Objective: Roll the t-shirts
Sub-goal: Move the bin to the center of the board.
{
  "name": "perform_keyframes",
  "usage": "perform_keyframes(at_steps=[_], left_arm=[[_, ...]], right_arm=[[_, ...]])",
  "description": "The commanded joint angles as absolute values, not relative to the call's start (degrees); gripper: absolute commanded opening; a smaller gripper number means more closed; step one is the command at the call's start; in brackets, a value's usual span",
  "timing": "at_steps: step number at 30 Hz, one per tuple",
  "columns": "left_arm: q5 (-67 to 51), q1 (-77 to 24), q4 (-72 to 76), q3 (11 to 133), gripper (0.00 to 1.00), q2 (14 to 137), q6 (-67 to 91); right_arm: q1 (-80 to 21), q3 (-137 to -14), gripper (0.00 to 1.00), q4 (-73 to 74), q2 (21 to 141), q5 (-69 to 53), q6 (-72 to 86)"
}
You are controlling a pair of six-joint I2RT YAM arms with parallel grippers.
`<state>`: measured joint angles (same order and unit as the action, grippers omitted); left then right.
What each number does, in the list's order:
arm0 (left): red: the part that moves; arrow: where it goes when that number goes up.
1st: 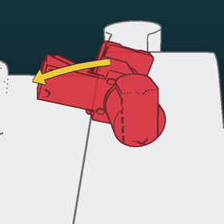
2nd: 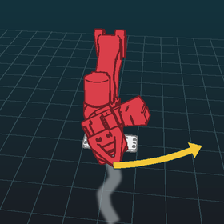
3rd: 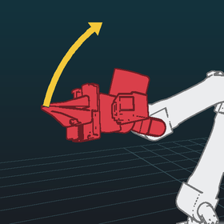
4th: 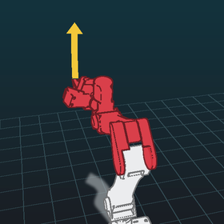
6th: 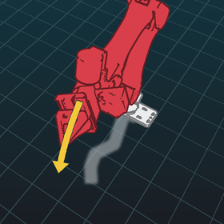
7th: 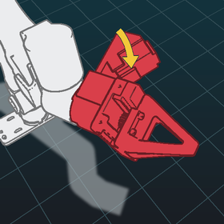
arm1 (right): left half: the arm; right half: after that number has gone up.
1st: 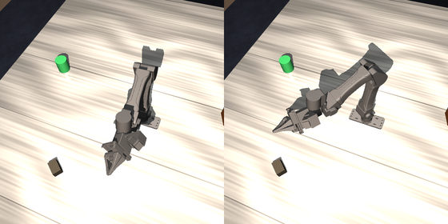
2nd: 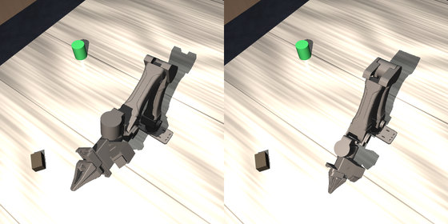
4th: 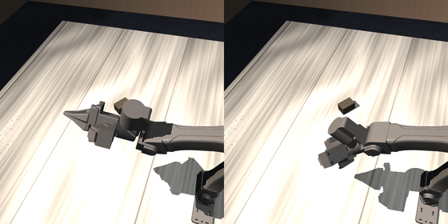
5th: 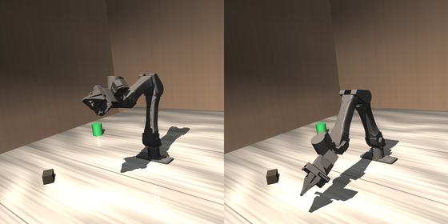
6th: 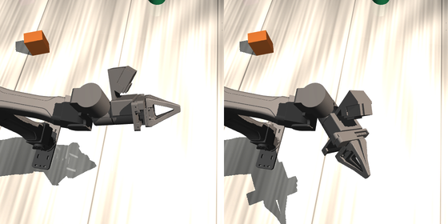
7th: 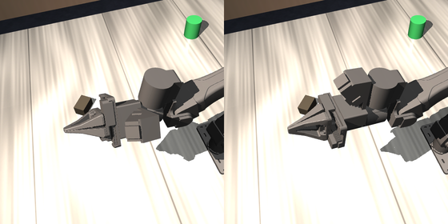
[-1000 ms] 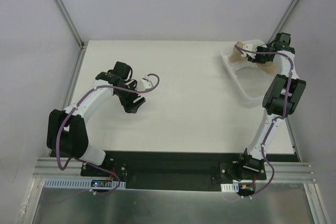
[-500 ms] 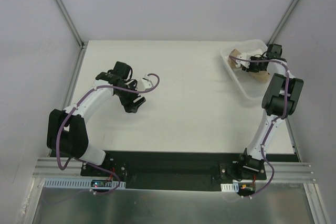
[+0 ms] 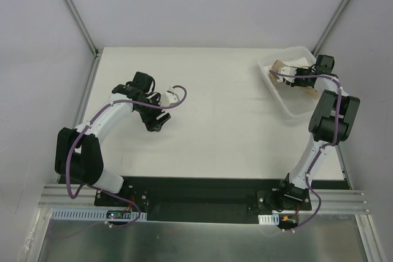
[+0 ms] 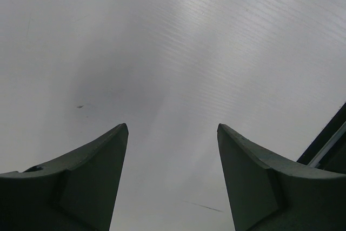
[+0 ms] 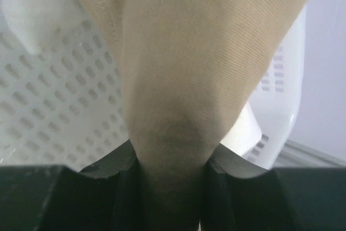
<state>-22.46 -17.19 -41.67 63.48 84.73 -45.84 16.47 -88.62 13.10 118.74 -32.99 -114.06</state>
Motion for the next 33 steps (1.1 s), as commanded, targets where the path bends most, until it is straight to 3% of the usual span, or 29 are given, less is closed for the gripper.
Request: perform_keyframes(at_steps=[1,9,16,25,29,33], left_arm=[[-25.4,-17.1,-41.4,64.3,0.67,83.6,-45.3],[-27.4,-17.1,-39.6,63.2,0.67,82.9,-44.9],[-28.9,-17.1,-37.8,60.9,0.67,80.5,-43.5],[-30.3,-17.1,-36.8,59.1,0.67,80.0,-42.8],[-30.2,-17.1,-36.5,59.6,0.67,80.8,-42.9],[-31.0,-17.2,-35.6,60.0,0.68,81.7,-42.4]], right_arm=[[19.3,-86.8,0.01,16.6,109.5,-33.6,-156.3],[20.0,-77.6,0.01,37.5,99.3,-28.7,-170.8],[16.5,-73.2,0.01,54.7,92.6,-25.3,-170.9],[7.9,-71.3,0.01,56.9,87.0,-27.7,-159.8],[9.1,-74.5,0.01,55.8,88.4,-24.7,-160.8],[11.9,-76.5,0.01,56.2,89.0,-27.0,-171.3]])
